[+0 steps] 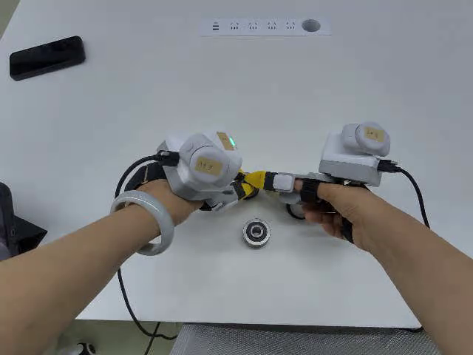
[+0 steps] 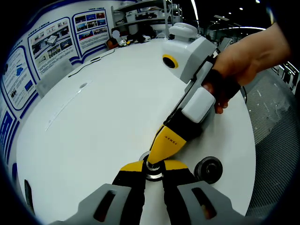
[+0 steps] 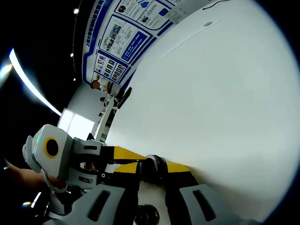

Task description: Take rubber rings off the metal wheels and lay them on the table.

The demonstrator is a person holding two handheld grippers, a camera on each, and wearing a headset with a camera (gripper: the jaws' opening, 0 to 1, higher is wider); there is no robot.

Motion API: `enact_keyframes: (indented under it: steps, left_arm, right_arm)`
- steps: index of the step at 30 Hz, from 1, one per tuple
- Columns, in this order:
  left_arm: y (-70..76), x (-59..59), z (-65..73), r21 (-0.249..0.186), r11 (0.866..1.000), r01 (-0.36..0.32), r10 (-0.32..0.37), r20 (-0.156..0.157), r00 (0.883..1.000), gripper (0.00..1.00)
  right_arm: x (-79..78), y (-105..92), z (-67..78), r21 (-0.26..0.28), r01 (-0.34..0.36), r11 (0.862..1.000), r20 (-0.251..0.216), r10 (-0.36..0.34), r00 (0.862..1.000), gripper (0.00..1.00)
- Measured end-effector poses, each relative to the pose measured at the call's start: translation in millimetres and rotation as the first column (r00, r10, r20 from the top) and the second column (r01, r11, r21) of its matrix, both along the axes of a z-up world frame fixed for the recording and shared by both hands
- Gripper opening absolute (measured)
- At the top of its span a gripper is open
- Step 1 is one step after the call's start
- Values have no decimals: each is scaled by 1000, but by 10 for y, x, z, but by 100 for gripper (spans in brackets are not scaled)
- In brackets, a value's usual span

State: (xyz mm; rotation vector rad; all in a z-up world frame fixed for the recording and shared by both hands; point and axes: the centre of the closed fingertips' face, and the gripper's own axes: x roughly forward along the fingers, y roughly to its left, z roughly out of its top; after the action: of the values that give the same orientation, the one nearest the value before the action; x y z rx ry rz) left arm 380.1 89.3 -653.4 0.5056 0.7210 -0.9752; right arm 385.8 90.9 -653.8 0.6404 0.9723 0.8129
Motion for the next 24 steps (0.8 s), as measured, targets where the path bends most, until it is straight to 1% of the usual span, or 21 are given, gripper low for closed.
enact_keyframes:
  steps: [3,10,15,17,20,23,24]
  left_arm:
    - [-1,3,-1,-1,1000,-1,1,1,1000,14]
    - [0,-2,0,0,1000,0,0,1,1000,14]
    - [1,-4,0,0,1000,-1,1,1,1000,14]
    - [2,-3,-1,1,1000,-1,1,1,1000,14]
    - [4,-6,0,0,1000,-1,1,1,1000,14]
    - [1,-3,0,1,1000,-1,1,0,1000,14]
    - [1,-4,1,1,1000,-1,1,0,1000,14]
  right_arm:
    - [-50,-16,18,-3,-12,1000,5,12,1000,21]
    - [-65,-39,47,-4,-3,1000,14,3,1000,20]
    - [-65,-74,25,-27,-10,1000,28,11,1000,15]
    - [-75,-72,39,-23,-20,1000,33,21,999,13]
    - [-71,-68,47,-24,-27,999,39,28,999,13]
    - [-54,-74,39,-21,-20,1000,32,21,999,14]
    - [-39,-84,35,-26,-16,1000,39,17,999,15]
